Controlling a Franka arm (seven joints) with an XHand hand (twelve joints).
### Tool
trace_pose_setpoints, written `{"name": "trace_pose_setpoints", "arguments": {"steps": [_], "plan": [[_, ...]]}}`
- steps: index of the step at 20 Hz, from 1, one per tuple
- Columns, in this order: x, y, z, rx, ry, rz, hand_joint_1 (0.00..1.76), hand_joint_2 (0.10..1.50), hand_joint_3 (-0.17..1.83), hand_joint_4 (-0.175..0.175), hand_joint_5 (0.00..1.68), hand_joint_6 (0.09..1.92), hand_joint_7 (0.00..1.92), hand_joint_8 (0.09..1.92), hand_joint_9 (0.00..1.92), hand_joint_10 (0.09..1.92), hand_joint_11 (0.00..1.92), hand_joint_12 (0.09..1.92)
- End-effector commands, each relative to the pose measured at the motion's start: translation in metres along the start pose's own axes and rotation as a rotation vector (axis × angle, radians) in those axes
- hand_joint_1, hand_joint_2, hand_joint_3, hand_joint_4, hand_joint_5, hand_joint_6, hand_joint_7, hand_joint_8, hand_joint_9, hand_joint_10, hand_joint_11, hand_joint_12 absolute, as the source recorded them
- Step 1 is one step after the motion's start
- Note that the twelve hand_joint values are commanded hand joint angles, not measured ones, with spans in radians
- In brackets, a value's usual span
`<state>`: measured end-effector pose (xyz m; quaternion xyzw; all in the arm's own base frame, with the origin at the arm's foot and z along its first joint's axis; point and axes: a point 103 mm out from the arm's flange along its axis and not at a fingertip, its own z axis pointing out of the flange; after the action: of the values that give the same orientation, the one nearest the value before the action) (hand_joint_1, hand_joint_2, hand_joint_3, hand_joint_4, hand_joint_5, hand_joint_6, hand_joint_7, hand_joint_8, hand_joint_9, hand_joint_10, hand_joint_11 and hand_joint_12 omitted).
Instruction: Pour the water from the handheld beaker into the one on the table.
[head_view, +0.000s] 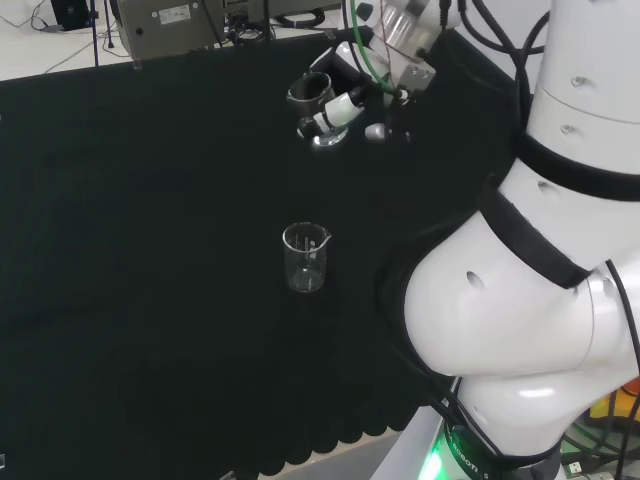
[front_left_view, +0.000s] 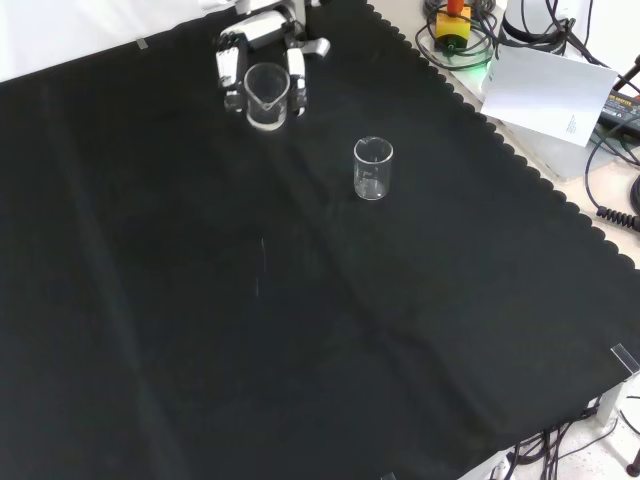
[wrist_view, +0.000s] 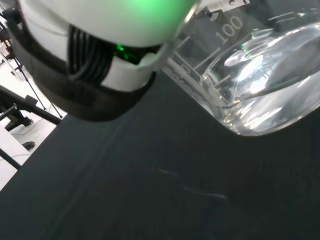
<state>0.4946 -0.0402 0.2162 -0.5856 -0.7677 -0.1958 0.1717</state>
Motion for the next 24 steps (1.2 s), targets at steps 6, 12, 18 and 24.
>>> {"name": "trace_pose_setpoints", "arguments": {"steps": [6, 12, 18, 24], "plan": [[0.010, -0.096, -0.007, 0.149, -0.167, 0.031, 1.20, 0.79, 0.32, -0.077, 1.47, 0.16, 1.88, 0.09, 1.92, 0.12, 1.51, 0.51], [0.010, -0.116, 0.011, 0.248, -0.260, 0.012, 1.20, 0.79, 0.33, -0.081, 1.47, 0.16, 1.88, 0.09, 1.92, 0.12, 1.51, 0.51], [0.015, -0.129, 0.029, 0.333, -0.318, -0.011, 1.21, 0.79, 0.33, -0.085, 1.47, 0.17, 1.88, 0.09, 1.92, 0.12, 1.51, 0.50], [0.025, -0.133, 0.036, 0.383, -0.375, -0.027, 1.21, 0.79, 0.33, -0.089, 1.47, 0.17, 1.88, 0.09, 1.92, 0.12, 1.51, 0.50]]}}
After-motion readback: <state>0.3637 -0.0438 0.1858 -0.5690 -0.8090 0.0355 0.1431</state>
